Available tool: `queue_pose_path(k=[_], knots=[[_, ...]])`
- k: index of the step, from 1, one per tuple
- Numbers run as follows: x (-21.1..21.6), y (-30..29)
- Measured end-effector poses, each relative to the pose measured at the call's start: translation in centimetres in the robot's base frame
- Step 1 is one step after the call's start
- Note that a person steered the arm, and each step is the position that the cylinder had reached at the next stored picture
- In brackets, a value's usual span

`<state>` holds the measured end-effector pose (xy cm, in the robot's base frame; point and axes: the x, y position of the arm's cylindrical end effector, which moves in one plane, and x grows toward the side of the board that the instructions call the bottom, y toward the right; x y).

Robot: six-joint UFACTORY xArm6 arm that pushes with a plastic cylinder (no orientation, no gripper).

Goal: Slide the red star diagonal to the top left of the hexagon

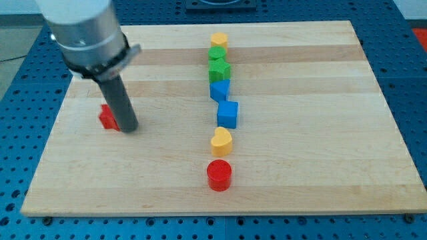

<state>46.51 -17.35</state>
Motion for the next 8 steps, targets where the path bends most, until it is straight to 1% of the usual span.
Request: queue_pose_path(k=[1, 2, 3, 4, 5, 6, 7, 8], knots=[[-1.8, 0.0], [0.5, -2.9], [-3.5, -7.2], [-6.7, -3.4], [-5.3, -3.4], [-5.1, -9.0], [-9.9, -8.7], [-9.7, -3.3]])
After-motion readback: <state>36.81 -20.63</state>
